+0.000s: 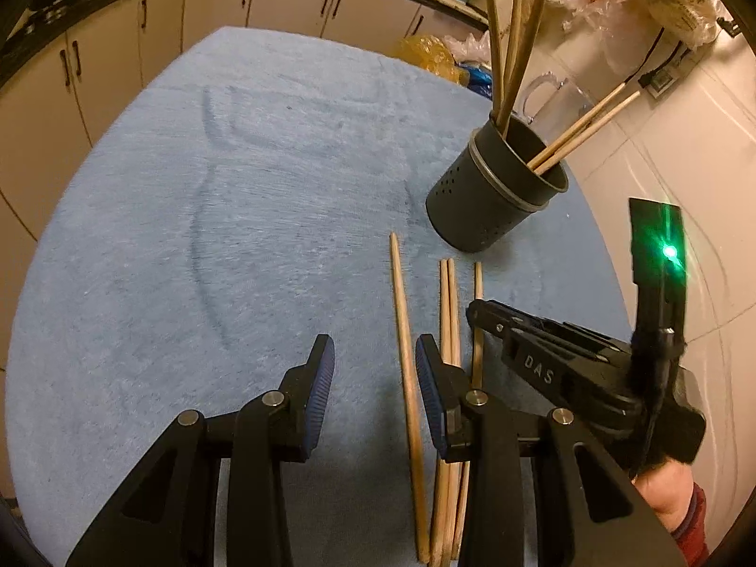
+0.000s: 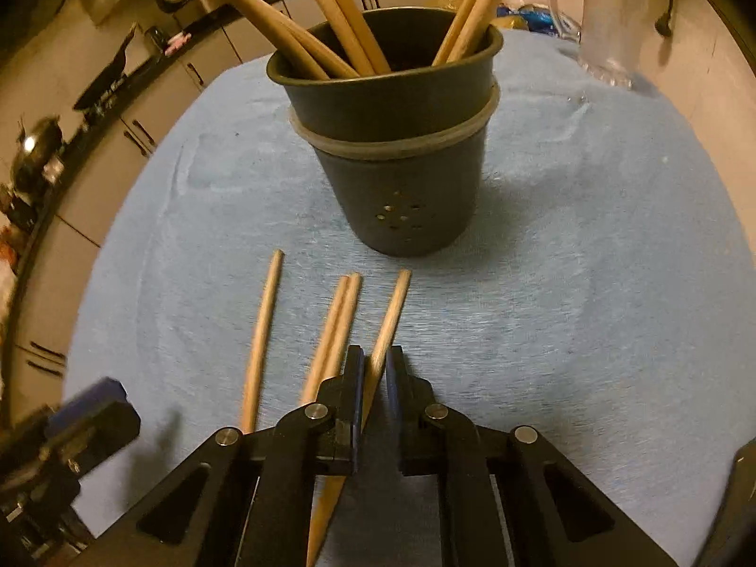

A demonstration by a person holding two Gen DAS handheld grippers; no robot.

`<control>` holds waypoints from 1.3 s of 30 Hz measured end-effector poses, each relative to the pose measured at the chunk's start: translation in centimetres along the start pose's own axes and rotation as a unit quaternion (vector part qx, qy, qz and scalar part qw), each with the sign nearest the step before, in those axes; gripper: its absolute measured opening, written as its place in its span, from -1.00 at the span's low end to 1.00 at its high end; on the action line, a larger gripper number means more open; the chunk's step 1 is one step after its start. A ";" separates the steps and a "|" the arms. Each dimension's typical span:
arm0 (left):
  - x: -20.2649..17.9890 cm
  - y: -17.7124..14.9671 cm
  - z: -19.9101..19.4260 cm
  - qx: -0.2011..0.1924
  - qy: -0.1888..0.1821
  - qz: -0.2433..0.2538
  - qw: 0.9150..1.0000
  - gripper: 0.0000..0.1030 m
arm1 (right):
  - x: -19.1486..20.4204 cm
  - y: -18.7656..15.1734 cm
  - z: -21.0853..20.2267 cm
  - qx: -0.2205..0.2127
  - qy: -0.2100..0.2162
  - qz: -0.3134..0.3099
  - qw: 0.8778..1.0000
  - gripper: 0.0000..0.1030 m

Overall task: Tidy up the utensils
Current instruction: 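Close the left tool on a chopstick while the right tool grasps another, then lift the left tool's chopstick upright toward the cup while the right tool carries its own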

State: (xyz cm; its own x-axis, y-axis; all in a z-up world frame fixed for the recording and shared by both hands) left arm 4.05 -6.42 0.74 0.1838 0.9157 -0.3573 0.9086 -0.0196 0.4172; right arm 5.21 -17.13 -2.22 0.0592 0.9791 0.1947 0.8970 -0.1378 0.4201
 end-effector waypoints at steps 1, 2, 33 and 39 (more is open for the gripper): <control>-0.1 0.2 0.4 0.004 0.001 -0.001 1.000 -0.34 | -0.2 0.0 0.0 0.001 0.001 0.004 1.000 -0.83; -0.3 0.4 0.9 0.007 0.004 -0.003 1.000 -0.34 | -0.3 0.1 0.0 0.001 0.002 0.006 1.000 -0.83; -1.5 -0.5 1.9 -0.046 0.106 0.056 0.992 -0.88 | -3.9 -1.8 -2.9 -0.049 0.054 0.059 0.996 -0.87; -2.5 -0.9 -2.5 -0.097 0.094 0.055 0.989 -0.88 | -3.5 -2.7 -7.2 -0.105 0.077 0.063 0.989 -0.87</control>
State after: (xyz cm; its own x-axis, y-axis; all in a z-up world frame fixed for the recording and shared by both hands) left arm 1.87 -7.71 3.33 0.1879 0.9711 -0.1473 0.7949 -0.0623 0.6036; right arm -0.56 -21.27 2.30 0.0834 0.9197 0.3836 0.7745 -0.3021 0.5558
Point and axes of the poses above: each gripper's, at about its wrist camera, not at the fingertips, and z roughly the way its jaws point, x to its left, y to its top, the point moved 5 cm from there along z, roughly the way its jaws point, and after that the axes turned 3 degrees about -z, right-handed, at the moved point
